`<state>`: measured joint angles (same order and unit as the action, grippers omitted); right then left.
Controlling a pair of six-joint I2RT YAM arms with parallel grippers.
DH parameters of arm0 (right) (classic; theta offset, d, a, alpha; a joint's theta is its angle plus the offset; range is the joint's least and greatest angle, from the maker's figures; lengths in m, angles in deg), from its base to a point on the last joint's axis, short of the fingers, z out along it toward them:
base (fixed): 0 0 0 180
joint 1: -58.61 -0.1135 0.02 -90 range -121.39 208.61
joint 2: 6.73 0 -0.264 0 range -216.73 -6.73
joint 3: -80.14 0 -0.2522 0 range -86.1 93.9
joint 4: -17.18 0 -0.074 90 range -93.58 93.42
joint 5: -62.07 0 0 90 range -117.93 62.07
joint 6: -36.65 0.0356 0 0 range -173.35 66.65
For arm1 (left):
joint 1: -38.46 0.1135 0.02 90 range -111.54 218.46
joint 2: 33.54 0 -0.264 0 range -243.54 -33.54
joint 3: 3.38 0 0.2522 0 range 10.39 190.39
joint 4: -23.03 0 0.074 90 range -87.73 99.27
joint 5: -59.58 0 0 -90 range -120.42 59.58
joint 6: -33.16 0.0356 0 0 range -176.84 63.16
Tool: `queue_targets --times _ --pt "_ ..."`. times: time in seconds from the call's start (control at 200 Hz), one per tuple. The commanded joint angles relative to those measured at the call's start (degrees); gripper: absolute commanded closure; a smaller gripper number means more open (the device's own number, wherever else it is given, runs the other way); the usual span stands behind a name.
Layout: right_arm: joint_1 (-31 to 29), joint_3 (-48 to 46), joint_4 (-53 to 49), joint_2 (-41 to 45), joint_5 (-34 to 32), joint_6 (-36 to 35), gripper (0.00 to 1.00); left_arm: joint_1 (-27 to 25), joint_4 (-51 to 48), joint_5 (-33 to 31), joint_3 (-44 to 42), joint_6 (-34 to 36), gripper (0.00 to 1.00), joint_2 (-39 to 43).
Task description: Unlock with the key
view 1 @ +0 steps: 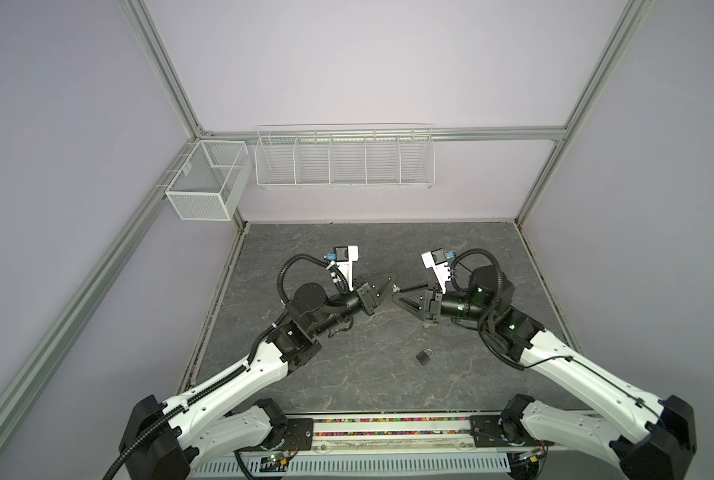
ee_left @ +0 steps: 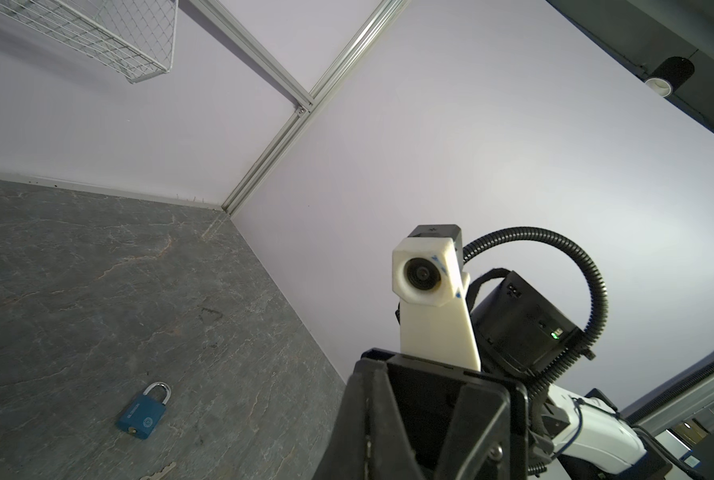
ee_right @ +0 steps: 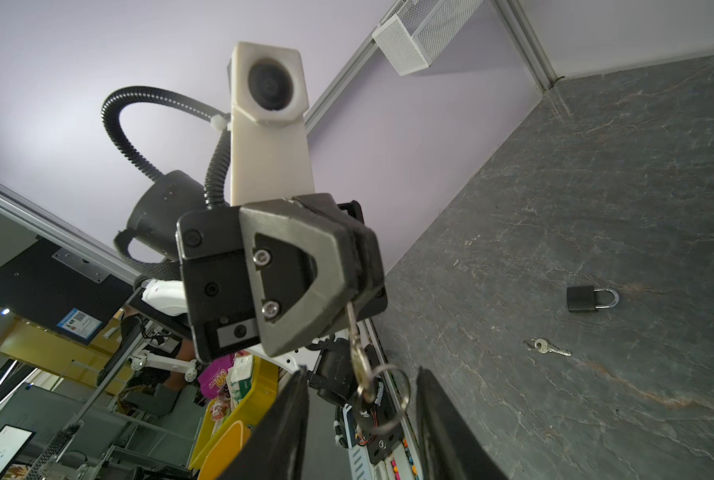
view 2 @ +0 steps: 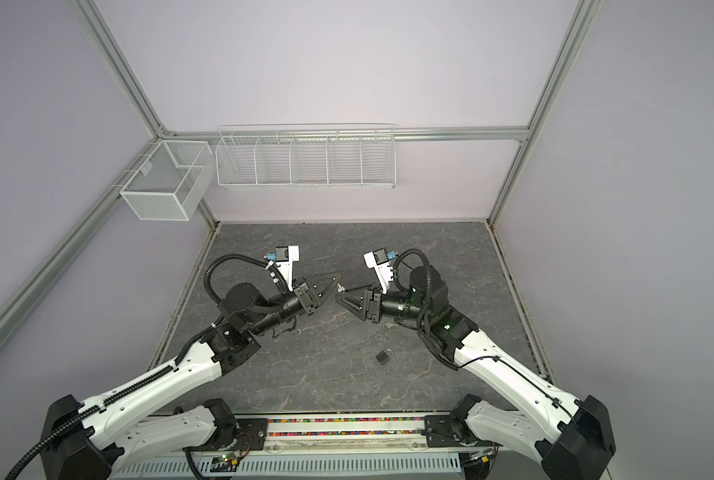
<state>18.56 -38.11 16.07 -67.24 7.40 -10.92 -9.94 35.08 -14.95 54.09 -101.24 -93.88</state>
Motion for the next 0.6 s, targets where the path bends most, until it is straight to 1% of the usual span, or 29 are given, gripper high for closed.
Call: queue_targets --times 0.0,0.085,0.38,0.5,0.595 --pt "0.6 -1.3 5.0 0.3 1.3 1.2 0.59 -0.4 2.0 0.9 1.4 -0.3 1.00 -0.3" --pt "0.7 -1.1 5.3 0.1 1.4 1.2 0.63 -0.4 1.9 1.0 1.4 -0.3 1.00 -0.4" --pt "0.7 -1.4 5.7 -0.1 0.9 1.4 0.72 -0.5 2.0 -0.1 1.1 -0.6 1.00 -0.5" --pt "0.8 -1.6 5.3 -0.1 0.7 1.2 0.75 -0.5 2.5 -0.6 1.0 -0.7 1.00 -0.4" --pt "1.0 -1.6 5.2 0.2 0.5 1.2 0.76 -0.5 2.7 -0.6 1.2 -0.9 1.00 -0.4"
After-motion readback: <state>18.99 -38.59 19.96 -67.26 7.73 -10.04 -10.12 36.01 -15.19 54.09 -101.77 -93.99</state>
